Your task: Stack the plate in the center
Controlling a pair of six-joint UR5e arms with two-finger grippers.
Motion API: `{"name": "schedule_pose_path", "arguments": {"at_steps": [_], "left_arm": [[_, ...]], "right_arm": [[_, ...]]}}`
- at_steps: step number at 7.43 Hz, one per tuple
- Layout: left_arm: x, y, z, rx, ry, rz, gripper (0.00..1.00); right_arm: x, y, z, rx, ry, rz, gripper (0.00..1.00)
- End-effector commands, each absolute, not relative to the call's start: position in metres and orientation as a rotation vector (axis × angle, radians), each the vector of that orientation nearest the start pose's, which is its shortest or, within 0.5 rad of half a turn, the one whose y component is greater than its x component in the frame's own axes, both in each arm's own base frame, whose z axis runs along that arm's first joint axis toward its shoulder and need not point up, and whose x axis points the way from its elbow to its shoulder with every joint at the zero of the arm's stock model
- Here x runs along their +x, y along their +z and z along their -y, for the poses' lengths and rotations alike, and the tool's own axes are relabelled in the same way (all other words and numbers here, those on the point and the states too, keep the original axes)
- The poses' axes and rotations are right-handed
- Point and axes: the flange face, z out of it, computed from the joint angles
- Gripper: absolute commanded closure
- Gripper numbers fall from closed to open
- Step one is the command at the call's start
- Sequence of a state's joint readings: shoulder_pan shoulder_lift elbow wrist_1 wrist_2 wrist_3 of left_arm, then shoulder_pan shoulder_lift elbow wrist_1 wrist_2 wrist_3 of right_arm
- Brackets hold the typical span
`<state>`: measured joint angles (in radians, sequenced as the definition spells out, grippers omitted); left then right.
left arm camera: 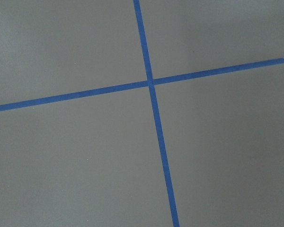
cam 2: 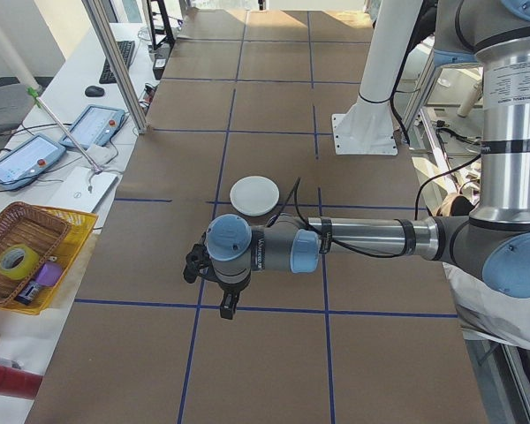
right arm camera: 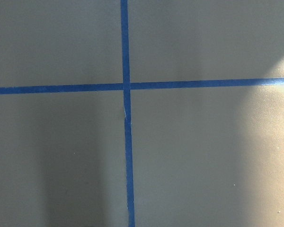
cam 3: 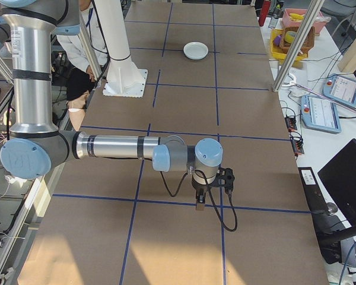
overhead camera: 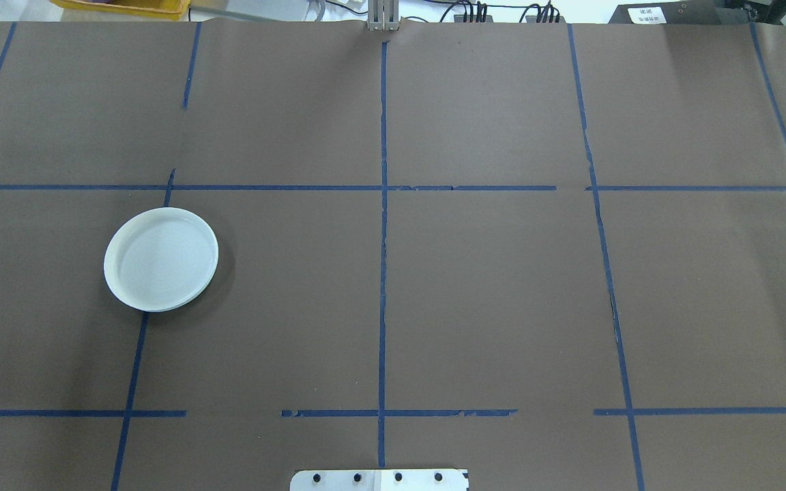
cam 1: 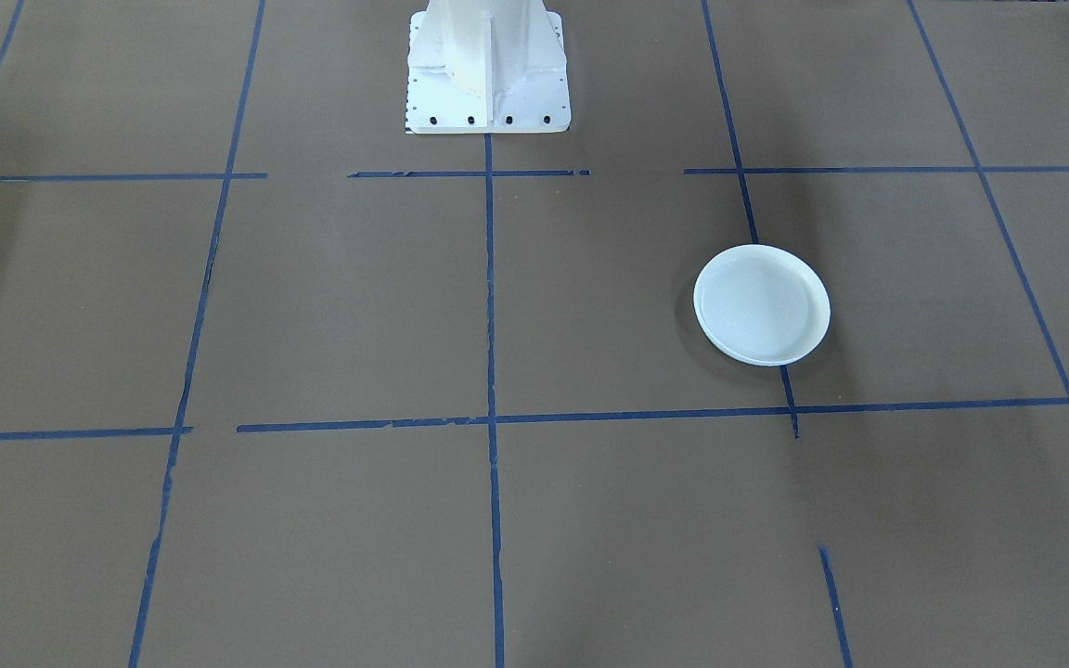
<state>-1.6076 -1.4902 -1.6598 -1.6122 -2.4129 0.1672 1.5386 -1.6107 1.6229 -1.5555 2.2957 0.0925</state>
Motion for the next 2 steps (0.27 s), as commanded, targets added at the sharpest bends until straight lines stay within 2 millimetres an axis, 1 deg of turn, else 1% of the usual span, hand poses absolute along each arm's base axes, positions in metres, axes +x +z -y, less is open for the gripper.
{"name": "schedule_pose_path", "arguments": {"at_steps": [1,2], "left_arm": [[-0.0759,0.6444,0.4580,0.132,0.145,-0.834,0.00],[-0.0759,0.6444,0.4580,0.132,0.145,-0.834,0.00]], "right_arm": [[0.0518,0.6541,0.4789,-0.019,0.047,0.726,0.00],[0.0519,0.6542,0.4789,-0.019,0.049,0.724,0.00]]}}
